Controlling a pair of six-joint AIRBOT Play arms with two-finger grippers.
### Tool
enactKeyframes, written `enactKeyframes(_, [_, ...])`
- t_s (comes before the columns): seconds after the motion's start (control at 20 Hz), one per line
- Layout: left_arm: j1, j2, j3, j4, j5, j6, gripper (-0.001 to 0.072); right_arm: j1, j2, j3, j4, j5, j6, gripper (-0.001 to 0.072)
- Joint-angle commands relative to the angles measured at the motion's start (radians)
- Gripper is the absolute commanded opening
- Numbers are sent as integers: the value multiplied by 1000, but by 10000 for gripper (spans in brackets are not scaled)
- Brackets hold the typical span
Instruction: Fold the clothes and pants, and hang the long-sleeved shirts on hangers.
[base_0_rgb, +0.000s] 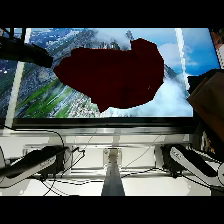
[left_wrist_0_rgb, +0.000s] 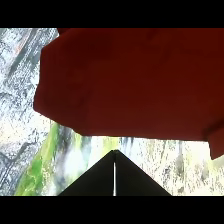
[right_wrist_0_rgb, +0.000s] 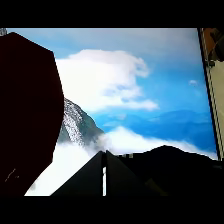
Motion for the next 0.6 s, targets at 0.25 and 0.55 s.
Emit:
enactKeyframes(0.25, [1, 1, 0, -30, 0, 0, 16, 0, -27, -86, -20, 79, 189, 11])
enactKeyframes(0.55, [1, 0, 0, -29, 0, 0, 16, 0, -23, -542, 171, 161, 181, 10])
